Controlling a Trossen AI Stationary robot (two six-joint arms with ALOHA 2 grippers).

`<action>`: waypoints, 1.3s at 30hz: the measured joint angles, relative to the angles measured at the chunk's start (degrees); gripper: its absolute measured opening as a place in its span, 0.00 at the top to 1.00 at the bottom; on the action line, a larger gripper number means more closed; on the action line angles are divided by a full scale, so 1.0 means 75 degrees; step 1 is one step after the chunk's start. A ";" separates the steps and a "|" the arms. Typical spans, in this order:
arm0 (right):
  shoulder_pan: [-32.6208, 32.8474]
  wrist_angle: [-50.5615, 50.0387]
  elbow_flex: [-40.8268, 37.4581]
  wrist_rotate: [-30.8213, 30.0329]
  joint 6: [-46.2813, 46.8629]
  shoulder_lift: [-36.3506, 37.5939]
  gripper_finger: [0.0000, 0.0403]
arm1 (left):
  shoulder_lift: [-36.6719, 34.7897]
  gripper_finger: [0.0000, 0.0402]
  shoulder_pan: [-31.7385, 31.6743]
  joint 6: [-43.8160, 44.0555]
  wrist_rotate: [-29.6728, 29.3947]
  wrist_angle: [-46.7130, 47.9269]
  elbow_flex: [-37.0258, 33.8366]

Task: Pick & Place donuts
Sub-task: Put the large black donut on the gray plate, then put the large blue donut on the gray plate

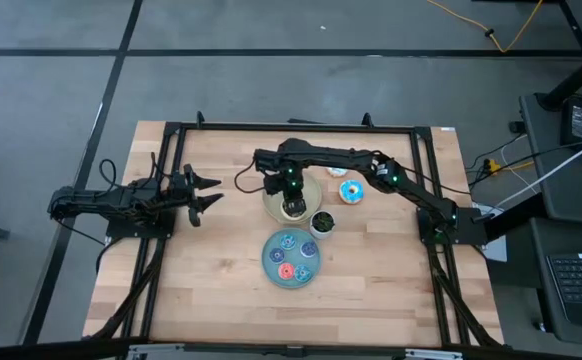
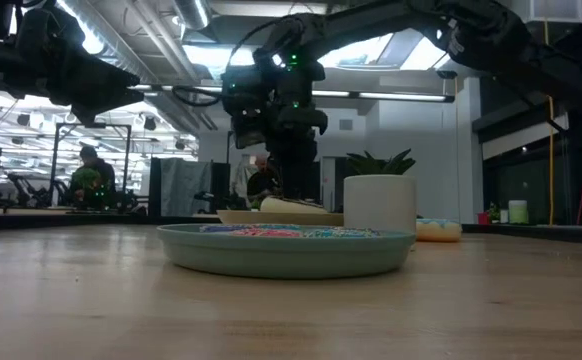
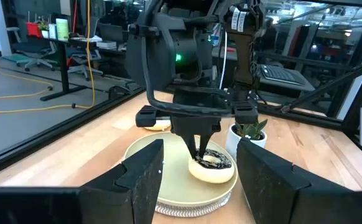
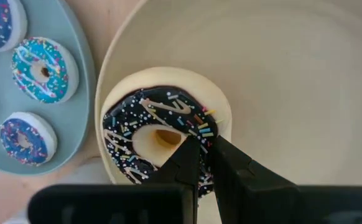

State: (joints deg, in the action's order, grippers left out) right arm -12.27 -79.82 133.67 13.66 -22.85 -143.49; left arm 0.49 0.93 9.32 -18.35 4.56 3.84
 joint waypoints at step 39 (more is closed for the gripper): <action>0.0007 0.0022 0.0178 -0.0592 0.0368 0.0073 0.43 | 0.0000 0.51 -0.0003 0.0000 0.0002 0.0000 0.0000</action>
State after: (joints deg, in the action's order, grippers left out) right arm -12.22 -79.66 135.00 9.22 -20.09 -142.94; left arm 0.49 0.91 9.32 -18.33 4.56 3.84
